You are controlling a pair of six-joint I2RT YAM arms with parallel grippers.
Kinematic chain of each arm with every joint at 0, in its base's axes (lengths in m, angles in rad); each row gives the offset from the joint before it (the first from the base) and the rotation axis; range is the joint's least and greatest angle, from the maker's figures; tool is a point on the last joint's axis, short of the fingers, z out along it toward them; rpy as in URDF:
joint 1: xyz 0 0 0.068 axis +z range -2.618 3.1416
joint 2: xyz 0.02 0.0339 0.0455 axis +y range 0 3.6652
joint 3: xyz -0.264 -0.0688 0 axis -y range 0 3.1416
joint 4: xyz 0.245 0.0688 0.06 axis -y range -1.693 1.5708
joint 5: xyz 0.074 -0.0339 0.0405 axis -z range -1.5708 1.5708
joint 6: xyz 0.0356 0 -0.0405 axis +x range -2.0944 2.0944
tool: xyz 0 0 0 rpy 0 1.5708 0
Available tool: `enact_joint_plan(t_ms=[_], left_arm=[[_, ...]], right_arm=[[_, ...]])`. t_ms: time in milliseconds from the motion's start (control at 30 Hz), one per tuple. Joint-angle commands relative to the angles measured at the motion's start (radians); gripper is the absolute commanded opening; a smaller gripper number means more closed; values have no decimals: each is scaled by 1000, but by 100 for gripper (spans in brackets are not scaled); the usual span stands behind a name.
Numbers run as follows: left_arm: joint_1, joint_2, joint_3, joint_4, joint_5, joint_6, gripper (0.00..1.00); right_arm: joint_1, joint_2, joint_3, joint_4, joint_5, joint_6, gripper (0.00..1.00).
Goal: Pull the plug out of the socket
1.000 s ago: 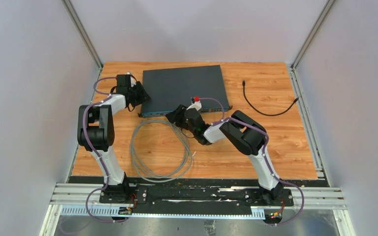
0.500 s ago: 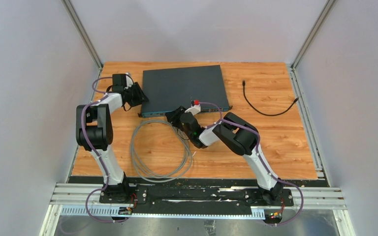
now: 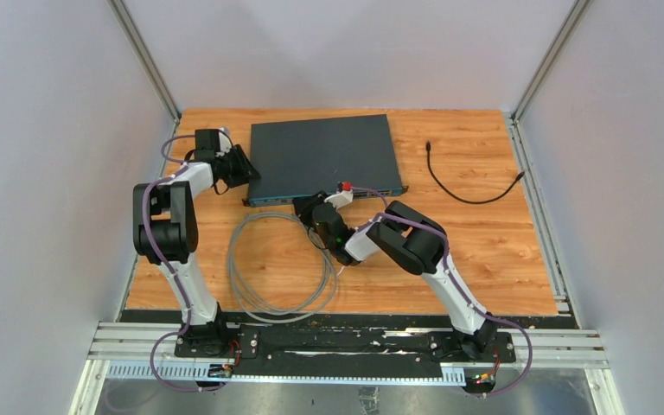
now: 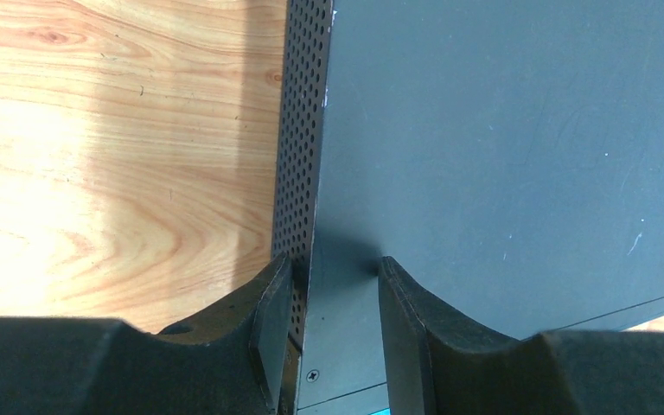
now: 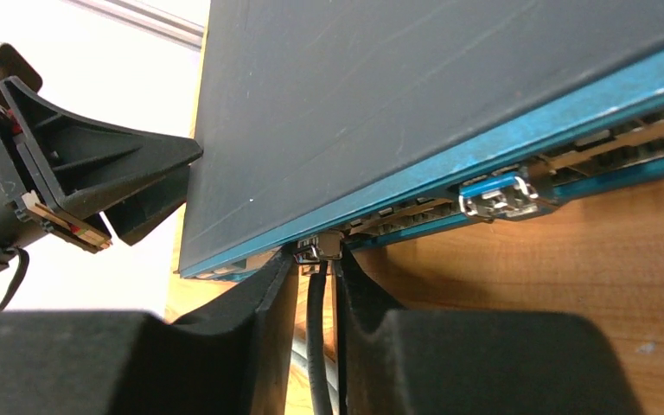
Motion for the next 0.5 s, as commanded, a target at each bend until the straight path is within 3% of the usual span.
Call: enact_joint_plan(t_ms=[0, 100, 267, 467], left_arm=[[-31, 69, -31, -155, 87, -7, 40], [-31, 76, -29, -152, 86, -13, 39], [-31, 95, -26, -151, 75, -26, 37], [-30, 117, -15, -166, 45, -36, 34]], right_arm=[[13, 79, 18, -49, 102, 67, 19], [13, 86, 24, -63, 103, 93, 1], [15, 84, 7, -105, 41, 152, 0], [24, 65, -108, -15, -11, 148, 0]])
